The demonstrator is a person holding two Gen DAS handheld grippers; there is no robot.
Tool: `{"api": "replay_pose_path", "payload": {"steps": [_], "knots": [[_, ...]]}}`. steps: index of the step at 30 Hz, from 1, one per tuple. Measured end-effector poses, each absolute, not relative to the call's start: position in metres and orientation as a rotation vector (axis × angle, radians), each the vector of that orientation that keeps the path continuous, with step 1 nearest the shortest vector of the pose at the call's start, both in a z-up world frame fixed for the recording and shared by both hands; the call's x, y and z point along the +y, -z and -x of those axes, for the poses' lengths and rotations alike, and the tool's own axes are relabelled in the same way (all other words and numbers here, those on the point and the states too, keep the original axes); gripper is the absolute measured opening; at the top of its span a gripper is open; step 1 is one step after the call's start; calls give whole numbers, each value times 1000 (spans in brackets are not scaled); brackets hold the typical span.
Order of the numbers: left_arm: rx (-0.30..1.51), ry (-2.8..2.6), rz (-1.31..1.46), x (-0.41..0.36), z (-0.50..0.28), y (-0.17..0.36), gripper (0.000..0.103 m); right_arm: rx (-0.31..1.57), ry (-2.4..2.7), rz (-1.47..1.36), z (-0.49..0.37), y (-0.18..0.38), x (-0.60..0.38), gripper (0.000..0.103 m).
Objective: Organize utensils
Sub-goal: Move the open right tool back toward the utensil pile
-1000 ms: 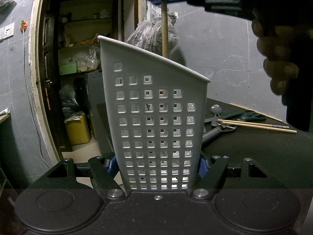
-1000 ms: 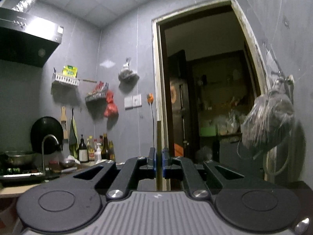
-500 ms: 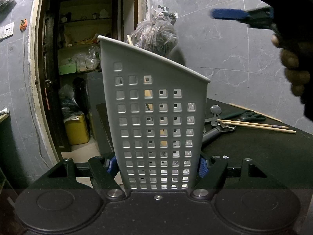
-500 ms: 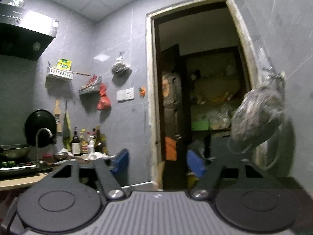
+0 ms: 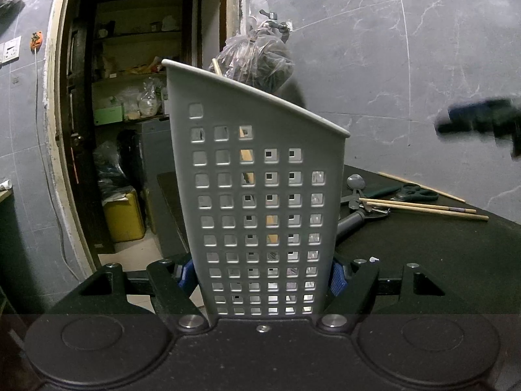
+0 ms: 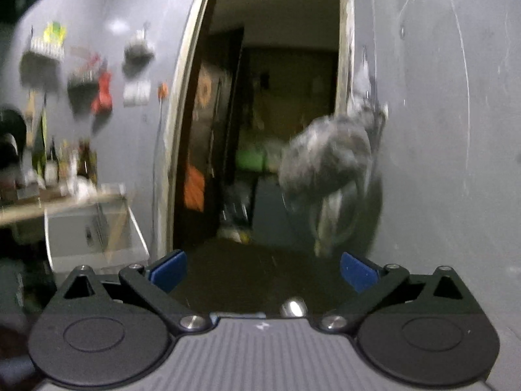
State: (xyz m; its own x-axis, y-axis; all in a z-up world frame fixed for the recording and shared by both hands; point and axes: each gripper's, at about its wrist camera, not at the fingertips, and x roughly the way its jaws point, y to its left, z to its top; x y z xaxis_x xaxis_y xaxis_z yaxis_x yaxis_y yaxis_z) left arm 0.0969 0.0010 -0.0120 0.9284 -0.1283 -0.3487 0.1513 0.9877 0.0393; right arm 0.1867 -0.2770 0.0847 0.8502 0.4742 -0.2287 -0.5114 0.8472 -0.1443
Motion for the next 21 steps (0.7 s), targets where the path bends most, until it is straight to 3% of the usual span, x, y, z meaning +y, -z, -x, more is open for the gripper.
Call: {"api": "replay_pose_path", "payload": {"steps": [7, 21], "knots": [[353, 144, -75, -2, -99, 11, 75, 403, -494, 423, -182, -42, -272, 103], [353, 144, -75, -2, -99, 11, 75, 567, -483, 413, -228, -9, -291, 103]]}}
